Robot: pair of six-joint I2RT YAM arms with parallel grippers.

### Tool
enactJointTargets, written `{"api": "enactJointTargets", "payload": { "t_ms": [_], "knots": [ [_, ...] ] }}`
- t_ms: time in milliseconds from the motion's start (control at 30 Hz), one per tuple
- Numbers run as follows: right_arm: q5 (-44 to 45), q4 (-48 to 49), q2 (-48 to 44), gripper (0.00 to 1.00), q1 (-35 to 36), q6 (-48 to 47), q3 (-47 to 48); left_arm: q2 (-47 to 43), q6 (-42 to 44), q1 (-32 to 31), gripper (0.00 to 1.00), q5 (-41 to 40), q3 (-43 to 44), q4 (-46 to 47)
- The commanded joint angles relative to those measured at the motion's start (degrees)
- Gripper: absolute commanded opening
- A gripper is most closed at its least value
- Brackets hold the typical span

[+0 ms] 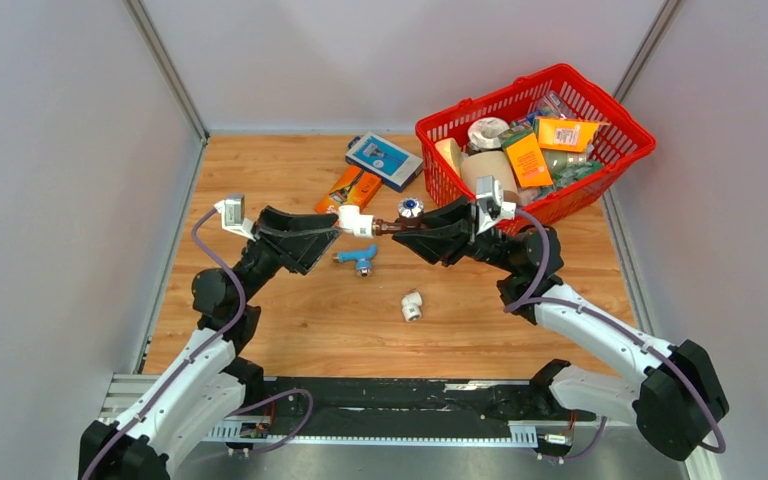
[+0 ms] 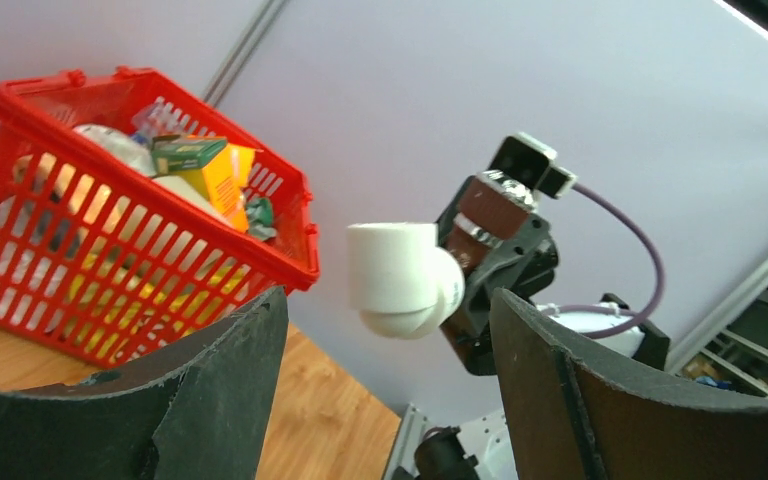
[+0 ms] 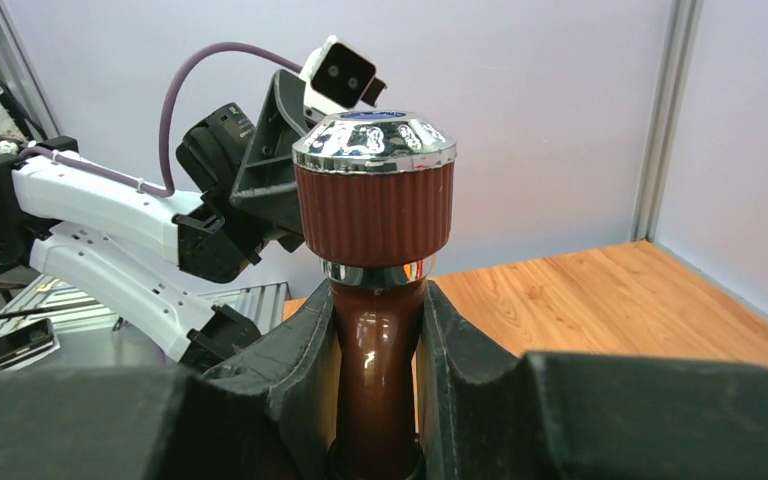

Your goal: Install the water faucets

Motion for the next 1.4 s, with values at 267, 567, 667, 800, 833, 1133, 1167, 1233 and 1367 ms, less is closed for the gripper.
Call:
{"api": "enactJointTargets", "payload": {
  "t_ms": [267,567,667,800,833,1133,1167,1233,1367],
  "knots": [
    [-2.0,9.5,4.3,0.0,1.9,3.5,3.4,3.1,-4.3,-0.8,0.74,3.8,3.8,9.4],
    [-2.7,10.8,5.7,0.0,2.6,3.8,4.9,4.9,-4.3,-2.1,0.73,4.1,3.5,10.1],
    [-2.8,10.8,6.7,0.0,2.9,4.8,5.4,5.6,-3.6,-2.4,0.63,4.7,3.8,12.0],
    [-1.5,10.6,8.2,0.0,3.1,9.1,5.7,6.3,-0.4,-2.5,0.18,5.9,3.4,18.0],
    [1.2,8.6,8.4,0.0,3.1,11.3,5.9,6.4,0.5,-2.5,0.01,6.8,3.3,19.9],
    [13.0,-18.8,11.4,0.0,3.0,36.9,11.9,2.7,36.6,-2.5,0.0,16.8,1.7,19.1],
    [12.8,-20.5,12.2,0.0,3.1,39.8,12.3,2.1,39.1,-2.5,0.0,18.0,1.9,18.4],
    [12.1,-24.5,14.3,0.0,3.0,43.3,13.7,1.4,45.3,-2.5,0.0,20.9,2.4,14.9],
    [11.2,-25.1,16.0,0.16,3.1,41.0,14.4,-1.4,45.5,-2.5,0.0,15.6,2.0,7.9]
  ]
}}
